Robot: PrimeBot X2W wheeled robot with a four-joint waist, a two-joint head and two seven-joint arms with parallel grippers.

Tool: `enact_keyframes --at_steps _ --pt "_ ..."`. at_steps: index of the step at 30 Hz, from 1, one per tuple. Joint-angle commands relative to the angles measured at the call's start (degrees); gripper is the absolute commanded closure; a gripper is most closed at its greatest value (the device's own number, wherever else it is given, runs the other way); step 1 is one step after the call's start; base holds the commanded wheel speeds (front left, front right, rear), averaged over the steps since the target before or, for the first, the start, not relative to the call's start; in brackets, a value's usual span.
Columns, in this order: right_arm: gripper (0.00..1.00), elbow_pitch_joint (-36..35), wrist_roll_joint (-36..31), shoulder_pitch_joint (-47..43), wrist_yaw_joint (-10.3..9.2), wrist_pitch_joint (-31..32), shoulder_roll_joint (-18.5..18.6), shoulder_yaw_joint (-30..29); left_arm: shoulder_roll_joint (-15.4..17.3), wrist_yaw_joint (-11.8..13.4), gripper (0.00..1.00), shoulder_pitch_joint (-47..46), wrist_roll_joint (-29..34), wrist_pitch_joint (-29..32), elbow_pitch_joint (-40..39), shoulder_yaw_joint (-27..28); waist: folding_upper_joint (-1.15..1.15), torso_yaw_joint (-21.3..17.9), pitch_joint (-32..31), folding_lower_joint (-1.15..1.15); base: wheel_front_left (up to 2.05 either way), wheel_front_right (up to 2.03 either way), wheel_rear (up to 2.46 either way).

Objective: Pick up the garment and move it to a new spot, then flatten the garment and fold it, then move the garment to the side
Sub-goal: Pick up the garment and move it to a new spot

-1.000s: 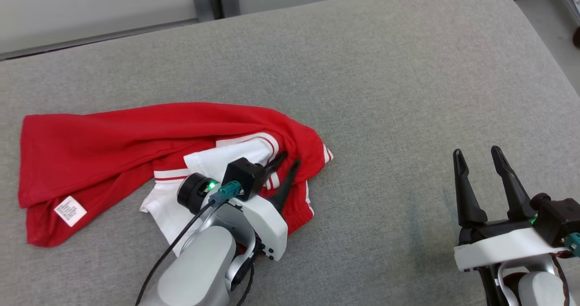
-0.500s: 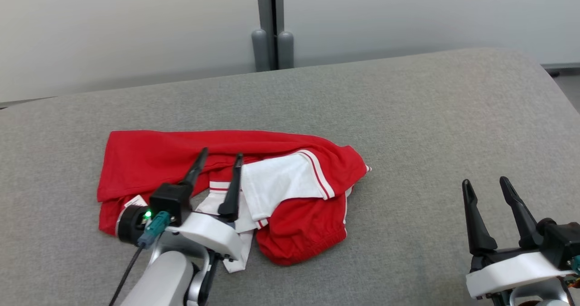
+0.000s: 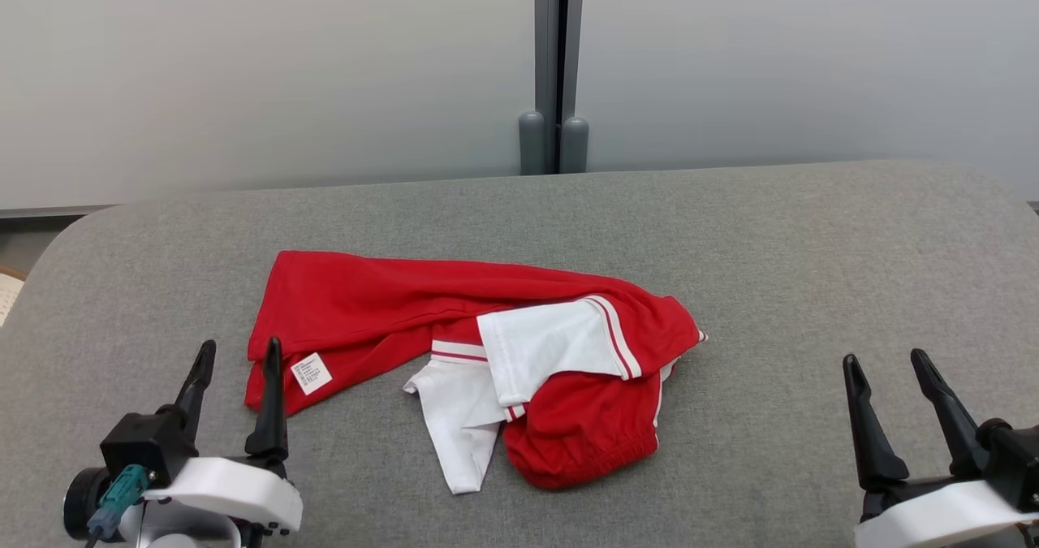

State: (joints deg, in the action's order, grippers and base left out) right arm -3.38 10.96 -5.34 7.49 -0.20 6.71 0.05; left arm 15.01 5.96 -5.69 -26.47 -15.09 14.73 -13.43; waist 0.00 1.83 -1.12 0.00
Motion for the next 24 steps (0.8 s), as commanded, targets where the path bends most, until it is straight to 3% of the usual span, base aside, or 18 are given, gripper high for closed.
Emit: enact_keyframes --at_steps 1,9,24 --pt "0.00 -0.29 0.14 -0.77 -0.01 0.16 0.28 -0.24 0.22 -0.77 0.00 0.79 -0.42 -0.08 -0.09 0.28 0.00 0.07 -0.25 0.00 0.00 0.00 0.00" --pt "0.00 -0.96 0.58 -2.85 -0.01 1.46 0.62 -0.10 1.79 -3.56 0.00 3.22 -1.10 -0.09 1.69 -0.10 0.00 -0.24 -2.05 0.00 0.00 0.00 0.00" --pt "0.00 -1.44 0.77 -2.76 0.00 1.91 0.23 -0.44 2.05 -3.44 0.00 2.80 -0.59 0.05 2.48 -0.99 0.00 0.07 -1.74 0.00 0.00 0.00 0.00"
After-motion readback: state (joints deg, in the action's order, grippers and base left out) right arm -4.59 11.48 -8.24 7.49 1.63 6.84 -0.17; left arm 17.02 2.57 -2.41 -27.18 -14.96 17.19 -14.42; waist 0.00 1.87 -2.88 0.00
